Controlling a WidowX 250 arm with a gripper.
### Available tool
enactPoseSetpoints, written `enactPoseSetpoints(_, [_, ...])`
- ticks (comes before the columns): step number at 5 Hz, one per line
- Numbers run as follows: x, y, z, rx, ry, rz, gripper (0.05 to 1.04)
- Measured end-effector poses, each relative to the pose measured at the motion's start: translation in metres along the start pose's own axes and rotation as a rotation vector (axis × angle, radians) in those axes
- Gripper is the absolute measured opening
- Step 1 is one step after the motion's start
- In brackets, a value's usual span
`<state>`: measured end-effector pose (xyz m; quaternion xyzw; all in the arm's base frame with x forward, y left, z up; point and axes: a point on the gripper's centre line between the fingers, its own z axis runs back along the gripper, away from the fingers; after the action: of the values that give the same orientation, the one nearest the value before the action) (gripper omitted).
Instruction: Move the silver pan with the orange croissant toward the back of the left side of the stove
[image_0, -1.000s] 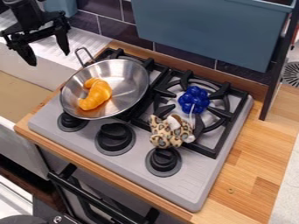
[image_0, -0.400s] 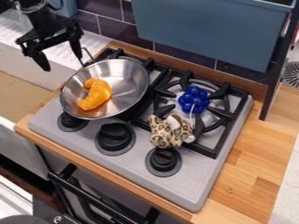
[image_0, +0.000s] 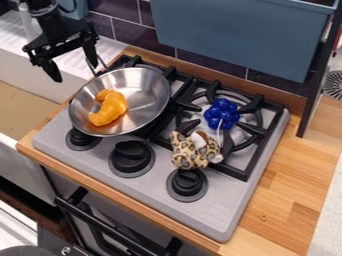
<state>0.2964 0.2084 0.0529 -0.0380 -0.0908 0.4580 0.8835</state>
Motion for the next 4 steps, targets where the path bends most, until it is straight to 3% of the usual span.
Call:
enactPoseSetpoints(2, [-0.0009,-0.0009,-0.0072,0.034,-0.014,0.003,0.998])
enactPoseSetpoints(3, [-0.0009,-0.0006,-0.0078,0.034,-0.021,0.005,0.948])
enactPoseSetpoints(4, [-0.0059,0.0008,-0.0129,0.031,-0.012,-0.011,0.677])
